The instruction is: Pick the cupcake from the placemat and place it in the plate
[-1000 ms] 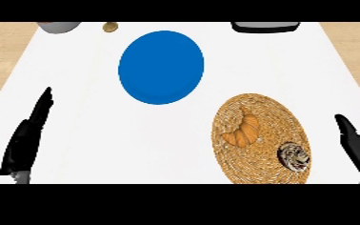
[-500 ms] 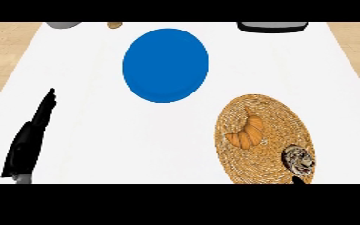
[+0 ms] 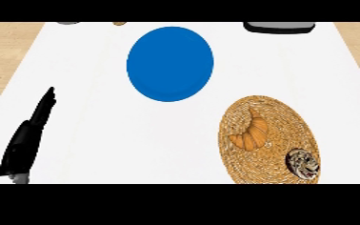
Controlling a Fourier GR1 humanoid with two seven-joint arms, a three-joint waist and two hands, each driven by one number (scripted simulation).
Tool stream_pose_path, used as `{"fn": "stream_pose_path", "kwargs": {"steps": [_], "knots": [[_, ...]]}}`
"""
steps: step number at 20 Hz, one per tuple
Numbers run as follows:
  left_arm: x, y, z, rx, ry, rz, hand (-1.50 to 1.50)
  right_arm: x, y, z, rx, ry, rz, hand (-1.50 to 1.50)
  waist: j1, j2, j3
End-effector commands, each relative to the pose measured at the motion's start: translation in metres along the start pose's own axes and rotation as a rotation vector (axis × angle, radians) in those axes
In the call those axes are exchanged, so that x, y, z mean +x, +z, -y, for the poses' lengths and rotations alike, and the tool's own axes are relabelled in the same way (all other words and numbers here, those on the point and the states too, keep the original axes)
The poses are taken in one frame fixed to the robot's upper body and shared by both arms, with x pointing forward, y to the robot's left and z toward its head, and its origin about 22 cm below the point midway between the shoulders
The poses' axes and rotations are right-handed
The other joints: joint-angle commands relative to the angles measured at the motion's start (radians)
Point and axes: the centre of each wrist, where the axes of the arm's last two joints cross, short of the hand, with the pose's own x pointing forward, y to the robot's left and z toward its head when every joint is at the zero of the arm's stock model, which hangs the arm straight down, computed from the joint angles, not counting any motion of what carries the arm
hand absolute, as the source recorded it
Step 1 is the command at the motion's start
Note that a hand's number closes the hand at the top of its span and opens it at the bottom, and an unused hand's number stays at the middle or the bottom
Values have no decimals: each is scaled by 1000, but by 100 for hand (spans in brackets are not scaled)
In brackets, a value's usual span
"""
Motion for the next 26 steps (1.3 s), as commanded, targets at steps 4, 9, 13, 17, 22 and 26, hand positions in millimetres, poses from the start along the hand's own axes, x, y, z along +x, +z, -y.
{"fn": "stream_pose_path", "kwargs": {"steps": [4, 9, 13, 17, 22, 26], "knots": [[-6, 1, 18, -3, -6, -4, 0, 27, -35, 7, 148, 140, -133, -150, -4, -2, 2], [-6, 12, 0, -20, 1, -13, 0, 26, -60, -7, 238, 299, -225, -150, 5, -6, 2], [-4, 6, 10, 1, 5, -11, 0, 38, -75, -31, 304, 347, -245, -150, -10, -8, 3], [-13, 8, -3, 4, 1, -28, 0, 16, -93, -43, 377, 371, -249, -150, -21, -11, 4], [-16, 14, -5, -2, 11, -19, 0, 9, -82, -62, 405, 359, -246, -150, -22, -12, 3], [-10, 10, 2, 1, 4, -48, 0, -2, -96, -59, 471, 363, -249, -150, -25, -12, 4]]}}
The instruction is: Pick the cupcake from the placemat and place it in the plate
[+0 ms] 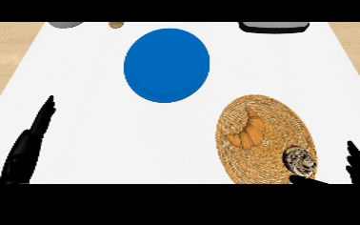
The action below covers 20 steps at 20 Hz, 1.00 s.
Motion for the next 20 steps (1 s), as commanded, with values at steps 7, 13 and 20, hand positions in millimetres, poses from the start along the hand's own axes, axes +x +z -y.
{"fn": "stream_pose_path", "kwargs": {"steps": [7, 13, 20], "knots": [[17, -2, -1, 22, 5, -9, 0, -17, -3, -30, 64, 40, -45, -150, -2, -1, 0], [-1, -8, 4, 14, -3, 3, 0, -29, -36, -45, 71, 13, -39, -150, -3, 0, 0], [16, -16, 1, 6, -1, 6, 0, -30, -27, -43, 37, -32, 50, 150, -5, -1, 0]]}}
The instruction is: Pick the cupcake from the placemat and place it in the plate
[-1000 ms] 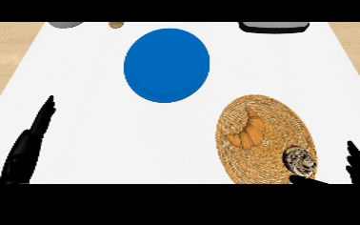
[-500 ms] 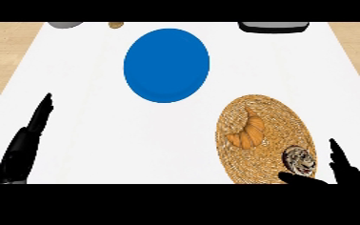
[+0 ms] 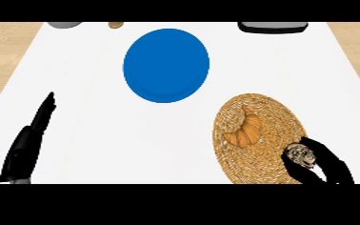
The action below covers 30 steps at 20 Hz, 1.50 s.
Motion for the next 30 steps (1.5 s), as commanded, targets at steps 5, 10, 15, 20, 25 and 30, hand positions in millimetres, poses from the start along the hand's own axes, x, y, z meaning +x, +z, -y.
{"fn": "stream_pose_path", "kwargs": {"steps": [5, 10, 15, 20, 25, 30], "knots": [[-8, 15, 3, -1, 1, 13, 0, -6, 7, -8, -13, 27, 47, 150, 1, 1, 3], [-2, 1, 0, -25, -8, 17, 0, 32, -44, -1, -36, 172, 160, 150, 24, 6, 3], [24, -18, 18, -122, 12, 123, 0, 103, -56, 30, 61, 688, 545, 150, 197, 53, -3], [32, -27, 23, -142, 19, 142, 0, 176, -79, 69, -12, 796, 750, 150, 189, 51, 8], [31, -30, 29, -126, 18, 132, 0, 214, -97, 62, -58, 782, 950, 150, 160, 47, 10], [12, -20, 25, -97, 4, 61, 0, 263, -95, 73, -45, 639, 1244, 150, 116, 33, 8]]}}
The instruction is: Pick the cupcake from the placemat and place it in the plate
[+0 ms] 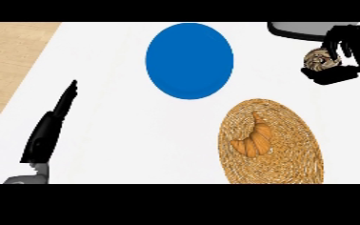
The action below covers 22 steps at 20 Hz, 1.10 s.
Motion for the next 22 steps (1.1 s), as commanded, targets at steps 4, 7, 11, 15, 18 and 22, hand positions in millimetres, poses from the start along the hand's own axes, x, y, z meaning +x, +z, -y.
{"fn": "stream_pose_path", "kwargs": {"steps": [4, 7, 11, 15, 18, 22], "knots": [[-5, 6, -18, 36, 3, -42, 0, 39, -53, 5, -21, -179, 366, 150, -54, -20, -2], [-13, 15, -17, 50, -4, -47, 0, 61, -82, 24, 3, -246, 425, 150, -51, -19, -4], [-22, 22, -27, 81, -13, -60, 0, 106, -101, 1, 97, -284, 524, 150, -97, -30, -5], [-24, 28, -14, 80, -10, -65, 0, 140, -117, -28, 109, -326, 543, 150, -98, -28, -5], [-19, 7, 2, 74, -6, -67, 0, 184, -129, -35, 148, -354, 520, 150, -108, -26, -6], [-14, 22, -27, 91, -10, -55, 0, 224, -132, -55, 206, -369, 493, 150, -100, -29, -5]]}}
